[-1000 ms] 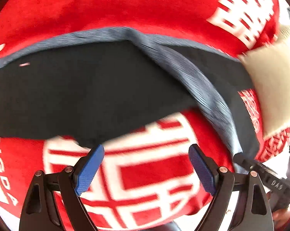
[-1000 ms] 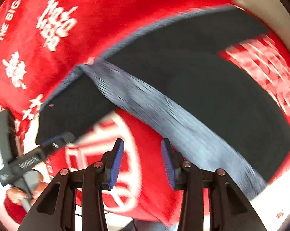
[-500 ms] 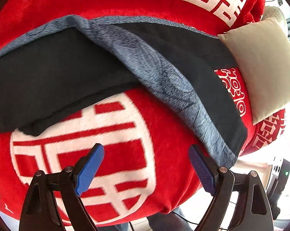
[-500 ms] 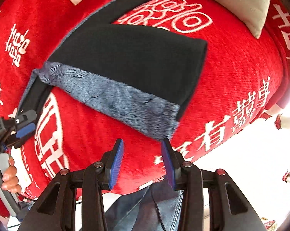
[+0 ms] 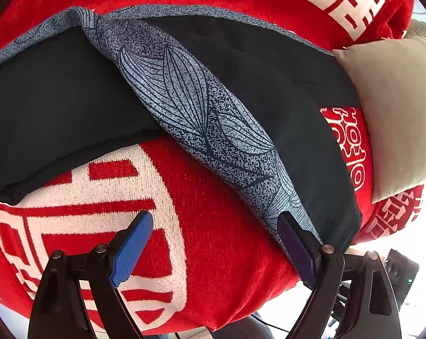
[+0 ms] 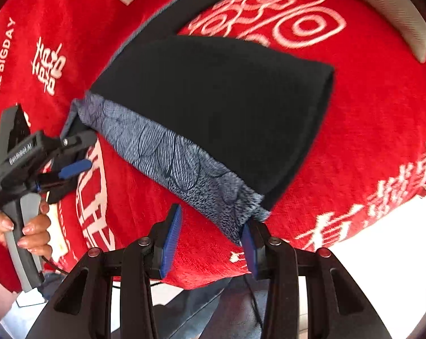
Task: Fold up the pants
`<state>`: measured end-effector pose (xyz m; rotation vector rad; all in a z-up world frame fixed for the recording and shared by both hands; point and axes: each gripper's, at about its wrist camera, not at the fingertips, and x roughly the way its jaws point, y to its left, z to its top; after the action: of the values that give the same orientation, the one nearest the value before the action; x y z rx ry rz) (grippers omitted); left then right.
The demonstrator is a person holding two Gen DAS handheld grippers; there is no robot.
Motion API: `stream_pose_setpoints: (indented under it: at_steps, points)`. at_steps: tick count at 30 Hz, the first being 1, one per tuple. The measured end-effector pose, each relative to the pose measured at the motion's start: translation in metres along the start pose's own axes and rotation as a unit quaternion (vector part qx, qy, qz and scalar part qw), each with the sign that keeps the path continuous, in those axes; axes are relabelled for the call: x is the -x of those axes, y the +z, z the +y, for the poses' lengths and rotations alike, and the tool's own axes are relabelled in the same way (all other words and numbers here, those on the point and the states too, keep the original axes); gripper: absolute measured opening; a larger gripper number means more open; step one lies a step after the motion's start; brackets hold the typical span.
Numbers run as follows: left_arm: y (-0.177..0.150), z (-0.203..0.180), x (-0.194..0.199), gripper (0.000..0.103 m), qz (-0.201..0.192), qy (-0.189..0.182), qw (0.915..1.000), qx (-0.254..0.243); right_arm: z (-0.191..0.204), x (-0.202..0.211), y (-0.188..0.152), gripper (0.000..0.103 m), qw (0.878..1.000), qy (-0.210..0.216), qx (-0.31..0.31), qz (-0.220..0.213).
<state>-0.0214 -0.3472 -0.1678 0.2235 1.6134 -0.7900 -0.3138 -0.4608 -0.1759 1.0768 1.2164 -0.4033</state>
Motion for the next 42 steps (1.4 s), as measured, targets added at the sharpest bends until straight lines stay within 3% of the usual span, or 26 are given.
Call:
stream_pose_setpoints:
  at_steps: [1,6,9,13,17,19,20,22,23,29,34,42]
  points:
    - [0.002,0.001,0.0,0.09,0.0,-0.003,1.0,0.006,0.0,-0.002,0.003,0.003,1.0,0.006,-0.004,0.009]
    - [0.014,0.004,0.001,0.09,-0.003,-0.021,0.9993,0.03,0.0,0.037,0.026,0.003,0.988,0.147,-0.05,-0.002]
    - [0.021,0.009,-0.001,0.09,0.001,-0.047,0.9974,0.056,0.006,0.062,0.043,0.003,0.979,0.198,-0.048,-0.011]
    - [0.031,0.012,-0.009,0.09,0.021,-0.096,0.9907,0.095,0.012,0.082,0.061,0.003,0.971,0.236,-0.041,-0.013]
    - [0.038,0.007,-0.014,0.085,0.021,-0.112,0.9877,0.107,0.015,0.093,0.076,0.003,0.968,0.248,-0.033,-0.001]
    - [0.041,0.004,-0.015,0.052,0.024,-0.121,0.9861,0.112,0.015,0.094,0.078,0.003,0.968,0.249,-0.027,0.005]
    - [0.043,0.003,-0.016,0.046,0.026,-0.124,0.9854,0.114,0.016,0.096,0.081,0.003,0.968,0.25,-0.024,0.008]
    - [0.045,0.002,-0.014,0.021,0.019,-0.129,0.9847,0.116,0.017,0.098,0.087,0.003,0.968,0.251,-0.019,0.015]
    - [0.047,-0.001,-0.009,0.016,0.013,-0.129,0.985,0.114,0.016,0.099,0.089,0.003,0.967,0.252,-0.018,0.018]
    - [0.064,-0.017,0.033,0.015,-0.03,-0.127,0.987,0.095,0.017,0.117,0.124,0.003,0.966,0.26,-0.008,0.005]
    - [0.105,-0.034,0.052,0.015,-0.053,-0.118,0.9881,0.083,0.024,0.135,0.177,0.003,0.967,0.254,0.014,-0.025]
    - [0.162,-0.051,0.031,0.015,-0.055,-0.1,0.9905,0.076,0.029,0.13,0.277,0.003,0.98,0.182,0.06,-0.043]
